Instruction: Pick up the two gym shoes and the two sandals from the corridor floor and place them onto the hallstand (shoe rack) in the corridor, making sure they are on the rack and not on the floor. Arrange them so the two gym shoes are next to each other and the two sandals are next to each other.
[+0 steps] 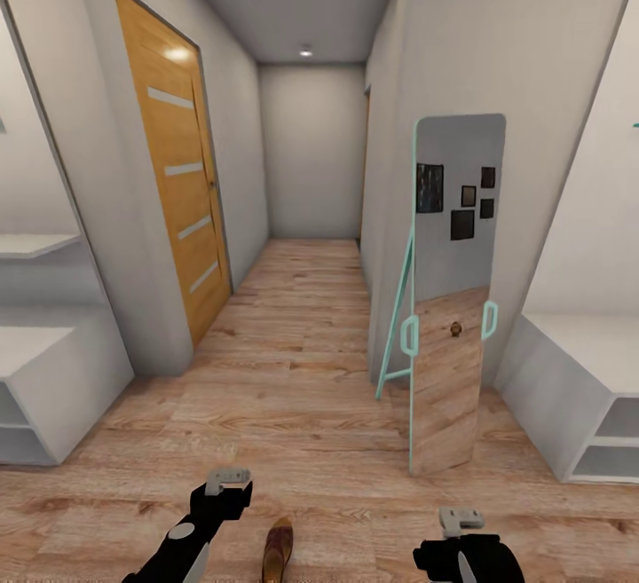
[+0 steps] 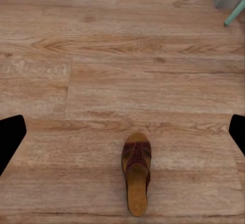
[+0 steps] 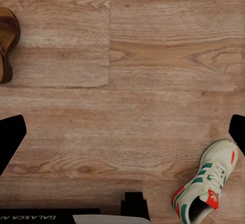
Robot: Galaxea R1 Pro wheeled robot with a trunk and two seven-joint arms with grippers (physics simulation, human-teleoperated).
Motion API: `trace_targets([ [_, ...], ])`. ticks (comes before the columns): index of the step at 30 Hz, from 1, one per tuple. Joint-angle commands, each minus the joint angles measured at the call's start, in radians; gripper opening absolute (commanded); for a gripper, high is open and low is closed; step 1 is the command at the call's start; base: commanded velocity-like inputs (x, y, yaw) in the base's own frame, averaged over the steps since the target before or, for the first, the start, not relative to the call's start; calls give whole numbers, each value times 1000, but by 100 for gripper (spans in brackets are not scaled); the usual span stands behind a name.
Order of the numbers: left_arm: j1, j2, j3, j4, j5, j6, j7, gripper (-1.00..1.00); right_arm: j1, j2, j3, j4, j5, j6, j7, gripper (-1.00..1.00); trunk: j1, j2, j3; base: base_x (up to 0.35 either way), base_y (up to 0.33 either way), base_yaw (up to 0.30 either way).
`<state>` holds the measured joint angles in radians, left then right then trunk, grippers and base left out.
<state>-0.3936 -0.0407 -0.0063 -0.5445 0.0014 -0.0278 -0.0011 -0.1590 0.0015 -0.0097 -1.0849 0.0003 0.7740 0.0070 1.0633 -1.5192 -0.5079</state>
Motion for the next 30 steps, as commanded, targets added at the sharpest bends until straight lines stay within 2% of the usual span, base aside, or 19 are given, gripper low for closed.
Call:
trace_targets([
  [1,-1,0,-1,1,0,-3,0,100,-1,0,-1,-1,0,5,1,100,4,-8,-6,0,0,0],
  [20,-1,1,-1,1,-1,-6,0,100,-1,1,-1,-2,1,5,0,100,77,-141,-96,0,0,-43],
  [30,-3,0,0,-2,-4,-52,0,100,-45,0,-1,-48,0,12,-5,100,115,-211,-144,0,0,-18],
])
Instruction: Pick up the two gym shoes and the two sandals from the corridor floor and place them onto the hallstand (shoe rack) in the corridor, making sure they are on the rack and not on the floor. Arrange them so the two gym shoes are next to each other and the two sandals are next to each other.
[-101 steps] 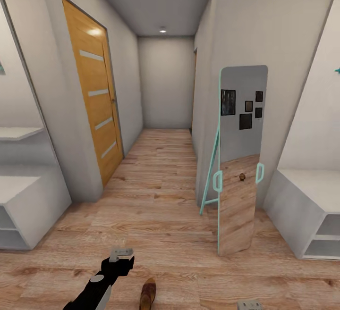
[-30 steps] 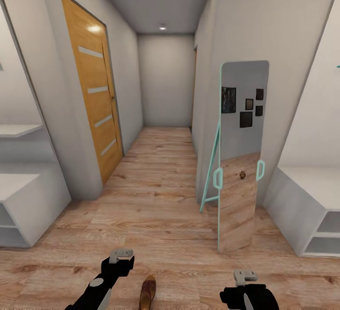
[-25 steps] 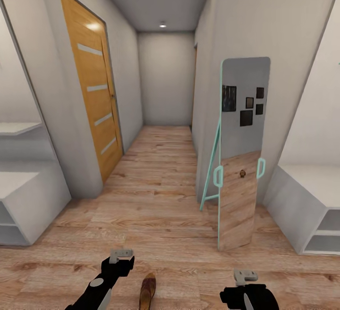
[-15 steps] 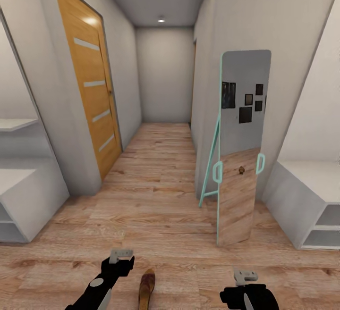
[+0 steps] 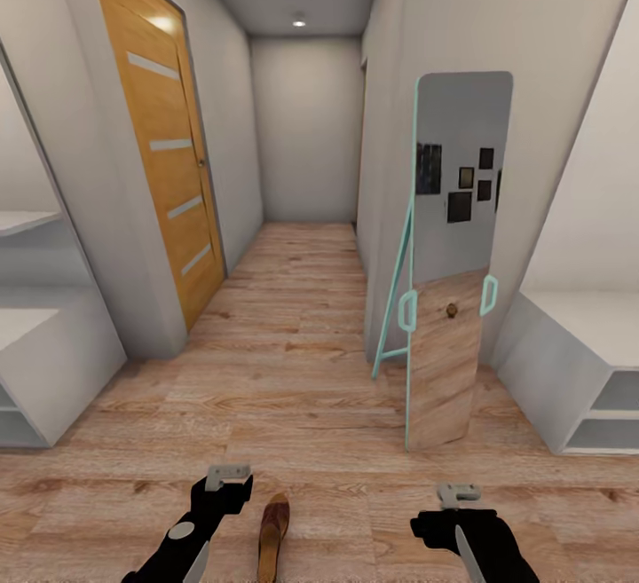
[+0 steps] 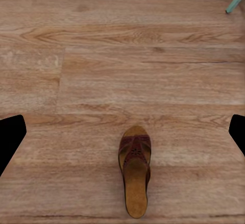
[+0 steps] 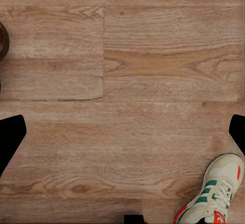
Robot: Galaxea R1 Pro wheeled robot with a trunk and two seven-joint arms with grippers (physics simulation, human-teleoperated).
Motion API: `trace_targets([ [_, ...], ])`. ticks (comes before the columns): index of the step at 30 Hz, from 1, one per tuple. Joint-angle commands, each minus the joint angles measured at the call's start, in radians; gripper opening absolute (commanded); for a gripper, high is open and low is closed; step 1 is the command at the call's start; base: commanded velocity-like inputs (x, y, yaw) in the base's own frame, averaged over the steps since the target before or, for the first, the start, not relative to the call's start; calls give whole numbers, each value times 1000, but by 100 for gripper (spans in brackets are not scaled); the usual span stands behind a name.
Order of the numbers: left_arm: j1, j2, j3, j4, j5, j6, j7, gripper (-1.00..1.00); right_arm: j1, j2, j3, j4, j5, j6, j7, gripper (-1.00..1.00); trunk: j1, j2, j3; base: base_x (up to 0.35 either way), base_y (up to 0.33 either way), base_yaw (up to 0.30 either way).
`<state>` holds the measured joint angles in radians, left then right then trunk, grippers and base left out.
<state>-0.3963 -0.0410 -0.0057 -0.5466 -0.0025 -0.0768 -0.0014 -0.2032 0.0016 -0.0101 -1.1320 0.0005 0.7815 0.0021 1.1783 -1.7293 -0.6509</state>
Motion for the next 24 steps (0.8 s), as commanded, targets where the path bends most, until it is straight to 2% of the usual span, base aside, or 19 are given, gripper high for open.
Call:
trace_targets([
  [1,-1,0,-1,0,-1,-4,0,100,-1,0,-1,-7,0,5,0,100,4,-8,-6,0,0,-3],
  [8,-52,0,-1,2,-1,-6,0,100,-4,-6,-1,-70,0,7,1,100,31,-57,-39,0,0,-1],
  [11,-58,0,-2,4,0,-7,0,100,-4,-6,-1,-74,-1,7,1,100,42,-78,-52,0,0,0],
  [16,-67,-11,-3,69,-1,-58,0,100,-4,-6,-2,-83,-1,7,1,100,61,-113,-69,0,0,0],
  [18,-68,-14,-3,93,-1,-102,0,100,-4,-6,-2,-84,-1,7,2,100,69,-127,-76,0,0,-22],
  [24,-68,-15,-3,107,0,-130,0,100,-4,-3,-1,-84,-1,7,2,100,92,-169,-103,0,0,-81],
])
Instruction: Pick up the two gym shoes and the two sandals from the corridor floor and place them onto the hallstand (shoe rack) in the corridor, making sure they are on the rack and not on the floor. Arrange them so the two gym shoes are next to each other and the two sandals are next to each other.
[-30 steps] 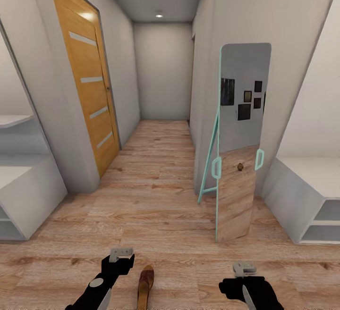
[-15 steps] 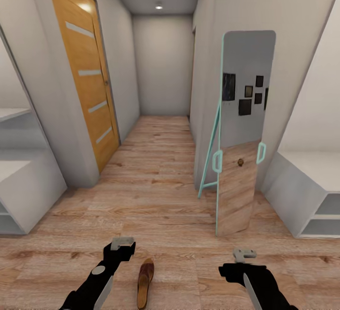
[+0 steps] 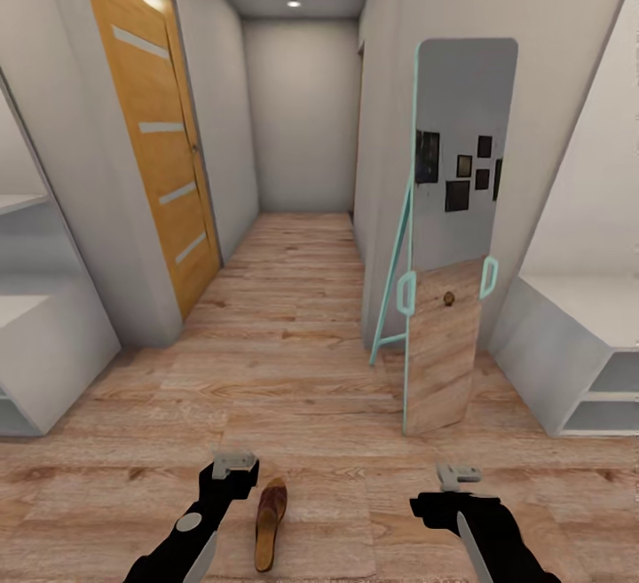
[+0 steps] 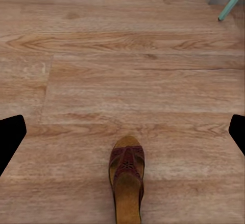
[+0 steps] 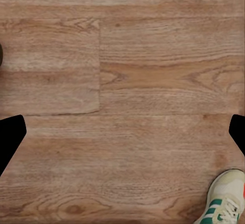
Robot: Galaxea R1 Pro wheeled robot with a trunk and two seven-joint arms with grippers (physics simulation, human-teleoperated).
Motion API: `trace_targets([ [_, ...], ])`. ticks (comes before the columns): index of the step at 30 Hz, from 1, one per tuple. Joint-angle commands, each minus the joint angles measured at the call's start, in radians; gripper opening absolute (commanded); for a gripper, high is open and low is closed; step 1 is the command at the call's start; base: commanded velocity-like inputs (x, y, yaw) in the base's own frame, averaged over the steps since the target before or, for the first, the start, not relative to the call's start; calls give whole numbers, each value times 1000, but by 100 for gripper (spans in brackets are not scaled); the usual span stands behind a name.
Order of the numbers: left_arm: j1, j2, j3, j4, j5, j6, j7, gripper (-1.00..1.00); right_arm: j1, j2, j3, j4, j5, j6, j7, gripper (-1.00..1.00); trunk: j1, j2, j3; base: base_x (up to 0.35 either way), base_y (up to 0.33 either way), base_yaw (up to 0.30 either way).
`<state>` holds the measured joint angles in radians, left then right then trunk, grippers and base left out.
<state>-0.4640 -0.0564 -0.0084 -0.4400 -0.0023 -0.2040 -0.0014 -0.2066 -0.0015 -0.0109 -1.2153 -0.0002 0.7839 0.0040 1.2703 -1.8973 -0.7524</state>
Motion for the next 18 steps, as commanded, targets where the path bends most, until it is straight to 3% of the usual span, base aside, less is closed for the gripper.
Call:
trace_targets([
  [1,-1,0,-1,2,0,-5,0,100,-1,0,0,-1,0,5,0,100,4,-8,-6,0,0,-100],
  [18,-1,1,0,6,1,-11,0,100,-1,-3,0,-1,0,4,2,100,69,-127,-85,0,0,-108],
])
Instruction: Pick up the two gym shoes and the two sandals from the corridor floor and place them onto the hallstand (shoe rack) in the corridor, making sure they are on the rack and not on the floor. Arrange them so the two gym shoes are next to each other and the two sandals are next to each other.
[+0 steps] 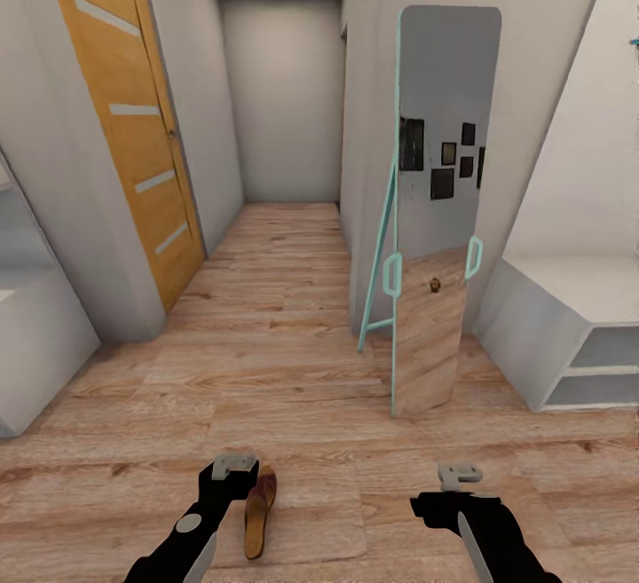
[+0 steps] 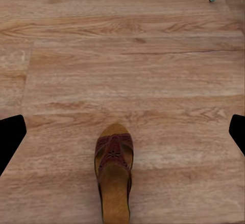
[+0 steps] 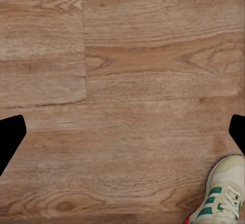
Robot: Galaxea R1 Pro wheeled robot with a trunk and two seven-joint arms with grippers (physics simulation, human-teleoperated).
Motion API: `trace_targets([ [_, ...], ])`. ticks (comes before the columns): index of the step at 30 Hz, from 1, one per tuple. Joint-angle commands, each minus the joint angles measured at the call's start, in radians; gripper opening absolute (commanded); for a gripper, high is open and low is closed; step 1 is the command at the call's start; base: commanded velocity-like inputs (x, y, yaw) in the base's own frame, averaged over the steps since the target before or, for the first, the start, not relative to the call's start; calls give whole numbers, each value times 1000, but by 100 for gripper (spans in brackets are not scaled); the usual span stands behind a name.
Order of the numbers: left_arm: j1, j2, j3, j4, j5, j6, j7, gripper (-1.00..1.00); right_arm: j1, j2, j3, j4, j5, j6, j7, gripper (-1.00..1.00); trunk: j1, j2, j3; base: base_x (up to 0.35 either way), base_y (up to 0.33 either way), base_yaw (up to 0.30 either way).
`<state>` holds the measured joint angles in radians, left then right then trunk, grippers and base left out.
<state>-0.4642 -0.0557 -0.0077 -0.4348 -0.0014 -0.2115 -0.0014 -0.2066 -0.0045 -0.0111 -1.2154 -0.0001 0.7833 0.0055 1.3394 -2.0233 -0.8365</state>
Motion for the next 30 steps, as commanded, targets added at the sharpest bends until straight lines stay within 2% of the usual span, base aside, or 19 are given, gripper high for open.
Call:
trace_targets([
  [1,-1,0,-1,1,0,-3,0,100,-1,0,0,-1,0,5,1,100,4,-8,-6,0,0,-96],
  [30,-1,2,0,1,0,-3,0,100,-1,5,0,0,0,4,1,100,115,-211,-144,0,0,-13],
])
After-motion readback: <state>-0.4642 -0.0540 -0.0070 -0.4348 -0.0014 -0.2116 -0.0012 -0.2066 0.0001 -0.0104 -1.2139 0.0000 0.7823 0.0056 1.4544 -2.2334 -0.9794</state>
